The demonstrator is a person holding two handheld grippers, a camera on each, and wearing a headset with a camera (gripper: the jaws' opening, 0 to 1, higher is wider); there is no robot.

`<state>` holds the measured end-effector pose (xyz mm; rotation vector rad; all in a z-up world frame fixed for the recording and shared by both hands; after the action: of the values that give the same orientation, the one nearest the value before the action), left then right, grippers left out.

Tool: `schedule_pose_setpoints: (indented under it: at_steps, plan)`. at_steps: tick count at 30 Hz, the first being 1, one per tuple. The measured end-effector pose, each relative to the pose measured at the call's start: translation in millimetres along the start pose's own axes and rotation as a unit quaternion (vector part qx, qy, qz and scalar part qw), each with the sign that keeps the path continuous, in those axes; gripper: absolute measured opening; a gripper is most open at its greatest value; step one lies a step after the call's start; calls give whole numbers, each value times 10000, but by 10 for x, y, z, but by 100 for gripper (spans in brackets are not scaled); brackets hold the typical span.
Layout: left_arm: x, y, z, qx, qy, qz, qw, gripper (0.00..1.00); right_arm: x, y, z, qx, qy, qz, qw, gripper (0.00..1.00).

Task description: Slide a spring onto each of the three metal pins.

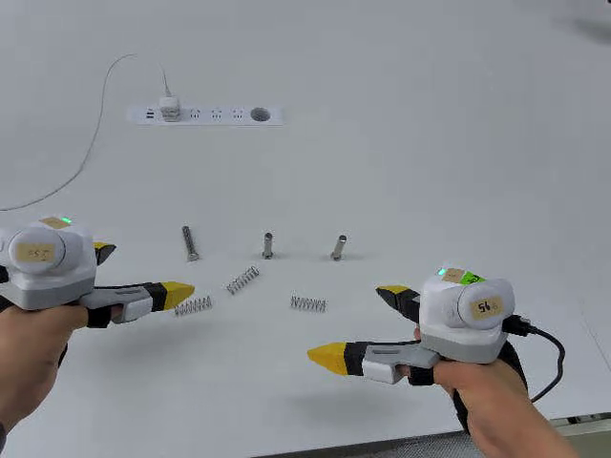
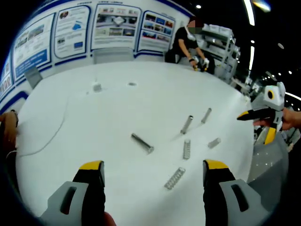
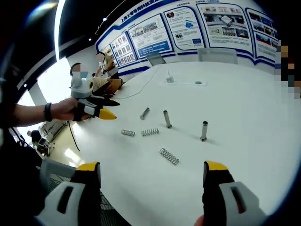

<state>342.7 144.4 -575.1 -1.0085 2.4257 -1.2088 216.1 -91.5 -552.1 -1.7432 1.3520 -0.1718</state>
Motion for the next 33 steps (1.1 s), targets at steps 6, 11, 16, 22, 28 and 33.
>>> schedule_pose_setpoints:
  at_steps: [6,11,16,22,28,33]
  plan:
    - [-45,38,136,-31,19,-65,10000,87,32,32,-3,4,21,56,10000,91]
    - [-36,15,239,3,54,-162,9999,85,18,61,11,-23,2,51,10000,91]
    - [-39,6,348,3,53,-226,9997,84,9,83,36,-58,-27,56,10000,91]
    - [-78,-20,471,12,37,-279,9996,82,16,105,48,-100,-45,81,9999,91]
    - [-154,-84,575,118,-58,-613,9980,77,17,84,49,-74,-54,81,9999,91]
    - [-162,-119,656,97,-84,-656,9978,75,14,87,55,-82,-74,79,9999,91]
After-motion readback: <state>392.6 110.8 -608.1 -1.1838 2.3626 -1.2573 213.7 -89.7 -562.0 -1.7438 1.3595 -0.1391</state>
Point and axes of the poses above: the centre of the closed fingertips' face, and the gripper's own axes: z roughly forward along the fingers, x roughly to its right, y roughly out of its underside, the point moved 2 cm from there along -z, roughly backward along the fingers, and after that the axes turned 8 degrees about z, right-handed, at the moved point
